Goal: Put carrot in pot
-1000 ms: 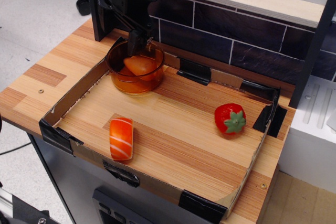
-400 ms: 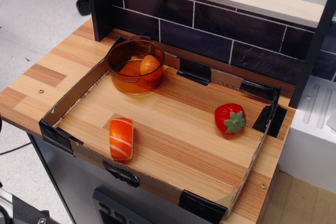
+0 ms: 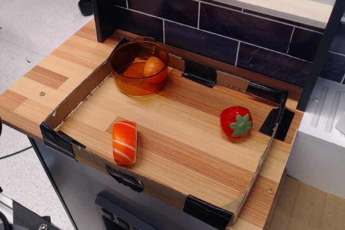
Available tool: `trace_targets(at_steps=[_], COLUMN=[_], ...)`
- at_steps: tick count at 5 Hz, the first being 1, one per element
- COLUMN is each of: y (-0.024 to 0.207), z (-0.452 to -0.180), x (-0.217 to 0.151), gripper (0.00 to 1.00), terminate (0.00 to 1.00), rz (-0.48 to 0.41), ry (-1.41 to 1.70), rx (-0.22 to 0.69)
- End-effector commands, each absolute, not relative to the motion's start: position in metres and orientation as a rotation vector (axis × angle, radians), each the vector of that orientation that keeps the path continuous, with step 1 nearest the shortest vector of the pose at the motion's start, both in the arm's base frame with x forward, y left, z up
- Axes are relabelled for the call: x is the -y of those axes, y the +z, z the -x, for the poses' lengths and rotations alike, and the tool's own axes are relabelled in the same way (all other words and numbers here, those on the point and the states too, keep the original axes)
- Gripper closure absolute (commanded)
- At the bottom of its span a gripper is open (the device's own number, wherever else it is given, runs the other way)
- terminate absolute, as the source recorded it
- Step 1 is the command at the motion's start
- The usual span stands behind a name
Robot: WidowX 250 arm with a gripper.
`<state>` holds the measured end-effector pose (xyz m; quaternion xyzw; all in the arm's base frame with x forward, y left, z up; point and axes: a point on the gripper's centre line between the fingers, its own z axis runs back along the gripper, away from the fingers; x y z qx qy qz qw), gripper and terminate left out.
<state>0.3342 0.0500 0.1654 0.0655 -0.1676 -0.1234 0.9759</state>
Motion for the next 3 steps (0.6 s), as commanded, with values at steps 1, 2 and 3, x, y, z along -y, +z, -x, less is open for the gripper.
trace_targets(at_steps=[1,2,3], y=[0.1879,0.1879,0.1879], z=[-0.3359,-0.3359,-0.3359], x=[-0.052,-0.052,-0.052], gripper=[0.0,0.0,0.0], terminate=[0.0,0.0,1.0], rz=[-0.148,-0.148,-0.148], ry=[-0.244,-0.244,-0.244], rx=[0.395,0.395,0.395])
